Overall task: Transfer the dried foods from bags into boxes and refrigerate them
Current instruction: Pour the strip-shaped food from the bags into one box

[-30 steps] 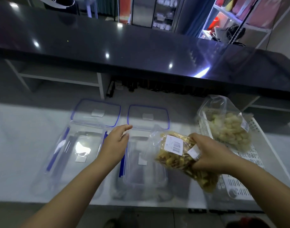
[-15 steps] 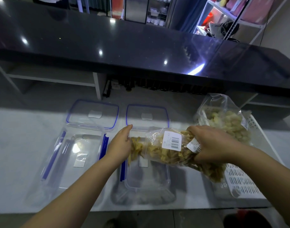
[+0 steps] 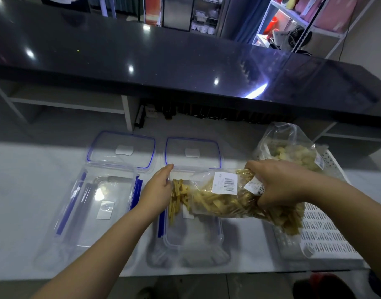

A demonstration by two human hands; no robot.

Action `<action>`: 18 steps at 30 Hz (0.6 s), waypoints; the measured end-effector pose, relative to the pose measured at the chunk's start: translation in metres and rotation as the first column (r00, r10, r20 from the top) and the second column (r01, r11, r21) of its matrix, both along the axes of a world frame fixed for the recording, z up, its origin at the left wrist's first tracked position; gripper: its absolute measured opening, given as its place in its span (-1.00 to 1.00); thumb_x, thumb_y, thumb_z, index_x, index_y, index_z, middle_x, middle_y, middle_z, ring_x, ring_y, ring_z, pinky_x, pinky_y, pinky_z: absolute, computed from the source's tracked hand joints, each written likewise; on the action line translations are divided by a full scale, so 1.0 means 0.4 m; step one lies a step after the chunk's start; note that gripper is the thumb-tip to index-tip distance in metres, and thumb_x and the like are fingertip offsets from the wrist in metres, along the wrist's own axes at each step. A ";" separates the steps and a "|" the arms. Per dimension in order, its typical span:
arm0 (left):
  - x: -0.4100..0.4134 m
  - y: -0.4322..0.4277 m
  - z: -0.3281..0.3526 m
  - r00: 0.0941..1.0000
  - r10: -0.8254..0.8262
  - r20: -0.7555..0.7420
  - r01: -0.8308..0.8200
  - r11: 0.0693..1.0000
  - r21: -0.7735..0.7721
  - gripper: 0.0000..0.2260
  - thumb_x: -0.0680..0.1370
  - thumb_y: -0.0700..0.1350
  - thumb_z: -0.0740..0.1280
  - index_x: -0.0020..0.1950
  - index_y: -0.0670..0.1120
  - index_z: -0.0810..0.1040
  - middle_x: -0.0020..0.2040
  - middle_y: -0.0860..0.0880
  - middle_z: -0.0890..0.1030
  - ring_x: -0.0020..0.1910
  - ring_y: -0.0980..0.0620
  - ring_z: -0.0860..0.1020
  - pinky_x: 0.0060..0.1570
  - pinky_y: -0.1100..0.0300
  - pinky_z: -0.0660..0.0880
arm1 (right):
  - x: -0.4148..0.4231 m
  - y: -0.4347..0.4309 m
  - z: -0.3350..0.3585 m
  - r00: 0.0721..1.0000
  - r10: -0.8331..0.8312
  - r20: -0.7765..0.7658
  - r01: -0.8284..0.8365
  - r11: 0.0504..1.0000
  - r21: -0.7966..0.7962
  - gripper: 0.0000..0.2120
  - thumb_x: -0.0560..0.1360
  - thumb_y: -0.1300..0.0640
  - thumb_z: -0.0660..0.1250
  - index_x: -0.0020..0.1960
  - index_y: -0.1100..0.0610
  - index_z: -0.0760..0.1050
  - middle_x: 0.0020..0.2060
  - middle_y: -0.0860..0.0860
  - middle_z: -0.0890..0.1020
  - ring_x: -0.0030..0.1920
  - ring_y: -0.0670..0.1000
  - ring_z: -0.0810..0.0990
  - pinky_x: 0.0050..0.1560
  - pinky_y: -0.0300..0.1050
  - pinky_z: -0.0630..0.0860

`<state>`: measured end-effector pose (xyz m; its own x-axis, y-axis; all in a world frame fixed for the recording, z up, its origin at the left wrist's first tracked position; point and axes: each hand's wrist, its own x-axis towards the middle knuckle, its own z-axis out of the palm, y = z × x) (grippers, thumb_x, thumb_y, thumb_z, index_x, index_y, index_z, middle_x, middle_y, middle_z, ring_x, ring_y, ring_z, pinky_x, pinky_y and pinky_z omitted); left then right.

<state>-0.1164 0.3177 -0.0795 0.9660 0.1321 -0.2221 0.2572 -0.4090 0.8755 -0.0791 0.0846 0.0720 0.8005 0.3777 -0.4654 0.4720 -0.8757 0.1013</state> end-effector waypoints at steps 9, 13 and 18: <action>-0.002 -0.003 0.000 1.000 -0.006 0.016 0.006 1.000 0.028 -0.55 0.62 -0.25 0.07 0.50 0.01 0.19 0.50 0.02 0.25 0.44 0.06 0.26 0.17 0.31 0.23 | 0.016 0.000 0.031 0.998 0.013 0.069 -0.013 1.000 0.002 -0.47 0.26 -0.09 0.45 0.14 -0.04 0.31 -0.06 -0.10 0.49 -0.06 -0.04 0.47 -0.03 -0.08 0.51; -0.002 -0.003 0.001 1.000 -0.010 0.018 0.010 1.000 0.030 -0.56 0.62 -0.26 0.06 0.50 -0.01 0.19 0.50 0.01 0.25 0.45 0.05 0.24 0.20 0.31 0.21 | 0.015 -0.006 0.033 0.996 0.000 0.094 0.000 1.000 0.000 -0.45 0.26 -0.10 0.44 0.15 -0.03 0.31 -0.04 -0.09 0.50 -0.05 -0.03 0.48 -0.02 -0.07 0.52; -0.004 -0.002 0.000 1.000 -0.021 0.020 0.020 0.999 0.046 -0.56 0.62 -0.25 0.08 0.50 -0.01 0.19 0.50 0.02 0.25 0.45 0.06 0.24 0.22 0.32 0.19 | 0.002 -0.006 0.027 0.994 -0.041 0.101 0.038 0.999 0.032 -0.49 0.27 -0.12 0.41 0.13 -0.01 0.33 -0.05 -0.08 0.51 -0.08 -0.04 0.48 -0.13 -0.12 0.47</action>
